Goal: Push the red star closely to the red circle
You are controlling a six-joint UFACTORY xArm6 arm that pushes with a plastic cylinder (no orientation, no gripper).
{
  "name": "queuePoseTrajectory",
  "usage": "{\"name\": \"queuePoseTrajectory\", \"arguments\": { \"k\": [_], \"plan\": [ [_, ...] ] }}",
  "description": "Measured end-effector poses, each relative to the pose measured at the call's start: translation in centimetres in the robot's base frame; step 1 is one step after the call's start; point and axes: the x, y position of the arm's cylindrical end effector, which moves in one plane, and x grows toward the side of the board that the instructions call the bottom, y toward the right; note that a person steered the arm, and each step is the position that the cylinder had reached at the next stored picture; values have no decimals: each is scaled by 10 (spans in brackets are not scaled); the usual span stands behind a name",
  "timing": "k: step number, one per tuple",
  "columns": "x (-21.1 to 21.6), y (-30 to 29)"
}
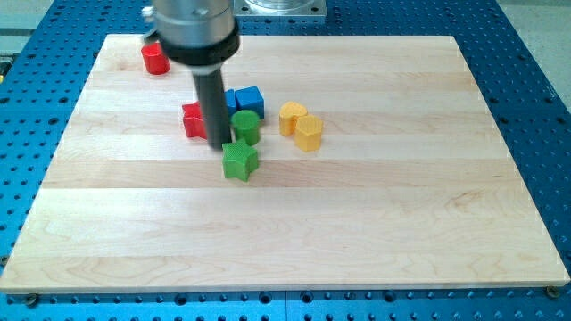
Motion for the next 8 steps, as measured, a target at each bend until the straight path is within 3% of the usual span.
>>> {"name": "queuePoseTrajectory", "arguments": {
  "k": [1, 2, 3, 4, 5, 7, 8],
  "plan": [
    [-61, -38],
    [13, -13],
    [8, -51],
    [53, -76],
    [69, -110],
    [-42, -91],
    [-64, -91]
  ]
}}
